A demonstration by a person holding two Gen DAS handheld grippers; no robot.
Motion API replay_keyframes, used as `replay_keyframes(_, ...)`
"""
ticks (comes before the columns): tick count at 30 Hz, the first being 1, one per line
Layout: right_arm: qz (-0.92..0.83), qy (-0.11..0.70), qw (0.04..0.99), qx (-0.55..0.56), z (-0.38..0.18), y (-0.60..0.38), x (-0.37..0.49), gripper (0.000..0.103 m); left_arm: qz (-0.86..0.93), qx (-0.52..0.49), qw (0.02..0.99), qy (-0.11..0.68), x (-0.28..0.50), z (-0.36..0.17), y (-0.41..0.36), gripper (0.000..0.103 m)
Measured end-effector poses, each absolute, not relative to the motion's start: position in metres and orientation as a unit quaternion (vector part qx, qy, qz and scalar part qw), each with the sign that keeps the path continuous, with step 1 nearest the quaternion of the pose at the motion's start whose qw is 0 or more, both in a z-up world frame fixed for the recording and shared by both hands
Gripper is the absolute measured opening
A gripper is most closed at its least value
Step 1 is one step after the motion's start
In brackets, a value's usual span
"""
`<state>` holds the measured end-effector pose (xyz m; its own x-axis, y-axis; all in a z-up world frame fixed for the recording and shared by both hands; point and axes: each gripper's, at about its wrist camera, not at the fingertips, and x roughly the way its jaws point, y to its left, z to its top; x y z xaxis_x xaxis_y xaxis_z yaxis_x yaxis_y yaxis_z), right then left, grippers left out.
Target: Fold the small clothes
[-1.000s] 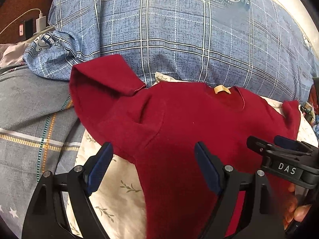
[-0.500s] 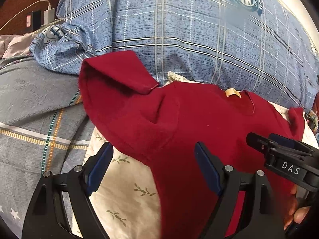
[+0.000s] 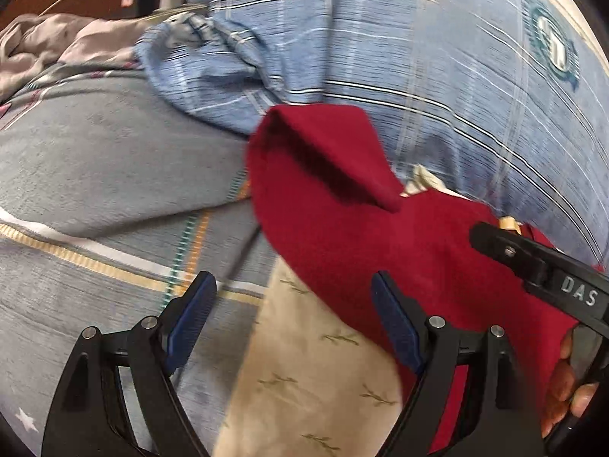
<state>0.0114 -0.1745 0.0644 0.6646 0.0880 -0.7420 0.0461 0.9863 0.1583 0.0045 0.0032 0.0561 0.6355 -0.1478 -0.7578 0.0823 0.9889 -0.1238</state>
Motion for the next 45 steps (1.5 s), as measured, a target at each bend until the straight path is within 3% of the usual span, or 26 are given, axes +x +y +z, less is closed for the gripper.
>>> replay_keyframes(11,0.053,0.412,0.909,-0.044,0.033,-0.098,0.081,0.069,-0.019,-0.054,0.903,0.425,0.02,0.056,0.035,0.084)
replay_keyframes(12,0.05,0.413,0.908,-0.054,0.029,-0.095,0.088,0.063,-0.019,-0.051,0.904,0.424,0.021,0.056,0.034,0.084)
replay_keyframes(13,0.046,0.415,0.907,-0.058,0.026,-0.095,0.093,0.037,-0.018,-0.047,0.904,0.424,0.021,0.056,0.034,0.084)
replay_keyframes(14,0.046,0.421,0.904,-0.055,0.023,-0.097,0.098,0.019,-0.018,-0.046,0.905,0.423,0.022,0.056,0.033,0.084)
replay_keyframes(17,0.053,0.422,0.904,-0.03,0.025,-0.104,0.104,0.011,-0.018,-0.048,0.904,0.424,0.023,0.056,0.033,0.084)
replay_keyframes(36,-0.036,0.289,0.956,-0.031,0.16,-0.21,-0.02,0.006,-0.041,-0.06,0.917,0.392,-0.008,0.081,0.034,0.084)
replay_keyframes(45,-0.143,0.33,0.933,-0.003,0.143,-0.319,-0.084,0.005,-0.06,-0.04,0.913,0.402,-0.01,0.071,0.011,0.084)
